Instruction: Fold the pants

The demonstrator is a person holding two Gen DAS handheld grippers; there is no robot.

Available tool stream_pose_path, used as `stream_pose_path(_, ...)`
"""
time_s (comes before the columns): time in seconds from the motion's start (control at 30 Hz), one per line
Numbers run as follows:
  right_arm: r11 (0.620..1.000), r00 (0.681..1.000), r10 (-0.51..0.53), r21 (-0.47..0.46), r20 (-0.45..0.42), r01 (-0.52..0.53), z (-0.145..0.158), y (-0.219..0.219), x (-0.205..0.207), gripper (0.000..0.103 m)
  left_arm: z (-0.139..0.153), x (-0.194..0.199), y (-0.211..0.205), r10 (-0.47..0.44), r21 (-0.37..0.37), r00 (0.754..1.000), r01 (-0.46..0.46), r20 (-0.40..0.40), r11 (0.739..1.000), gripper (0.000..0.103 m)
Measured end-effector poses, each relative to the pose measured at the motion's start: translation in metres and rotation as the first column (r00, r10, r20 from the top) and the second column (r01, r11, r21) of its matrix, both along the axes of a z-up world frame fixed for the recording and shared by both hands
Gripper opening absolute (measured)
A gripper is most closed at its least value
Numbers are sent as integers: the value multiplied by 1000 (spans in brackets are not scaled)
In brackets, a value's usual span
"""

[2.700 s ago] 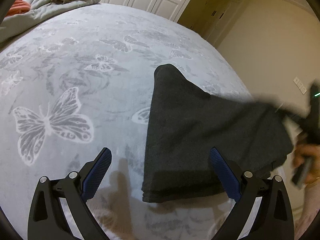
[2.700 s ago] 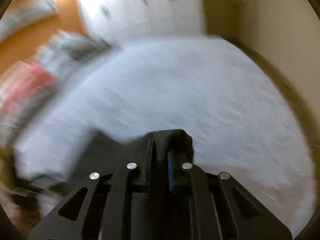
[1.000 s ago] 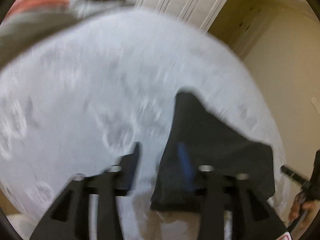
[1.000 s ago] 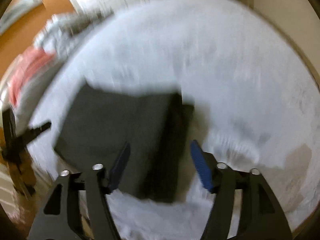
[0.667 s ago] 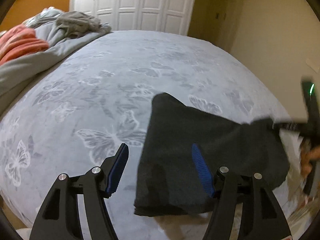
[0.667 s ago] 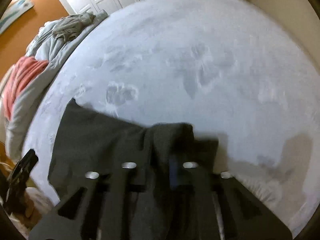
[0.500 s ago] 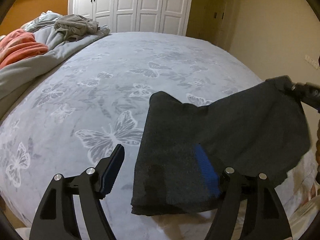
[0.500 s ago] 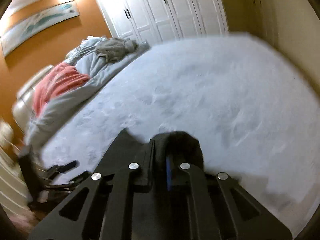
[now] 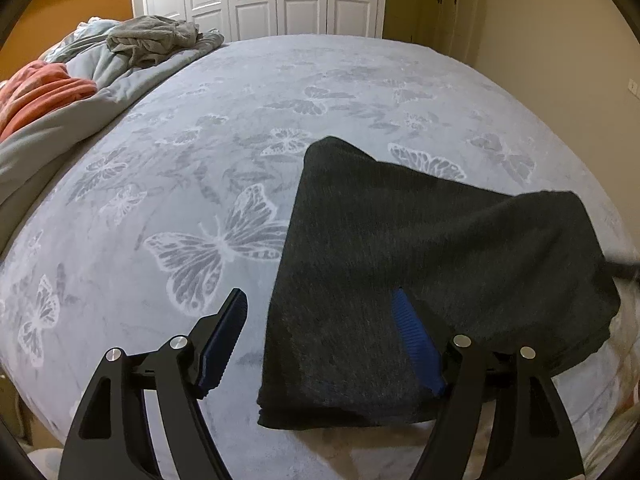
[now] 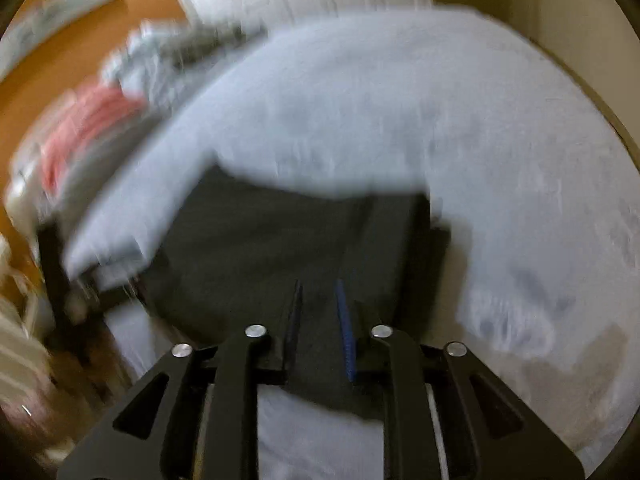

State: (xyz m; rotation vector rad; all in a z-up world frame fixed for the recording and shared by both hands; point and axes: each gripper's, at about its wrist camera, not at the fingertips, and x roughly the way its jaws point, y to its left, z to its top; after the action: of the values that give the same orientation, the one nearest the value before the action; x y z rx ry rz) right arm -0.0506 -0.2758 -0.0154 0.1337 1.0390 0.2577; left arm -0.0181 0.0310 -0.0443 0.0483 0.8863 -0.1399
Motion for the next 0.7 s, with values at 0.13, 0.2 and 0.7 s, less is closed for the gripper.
stream_pose_path(0.13,994,999,31,-108,-15,-32,-9,10,-6,19,-1,-2,-5,-12,-3,1000,12,-6,1000,73)
stream_pose_path(0.2,999,999,15,-29,45,-13,4,3,-18,23,-1,-5,-8,-15,13,1000,15,5,1000,74)
stream_pose_path(0.7,986,993,-105,136,60,96,18,-20,-10,59,49,48,45,100,-241,993,-111,-57,964,85)
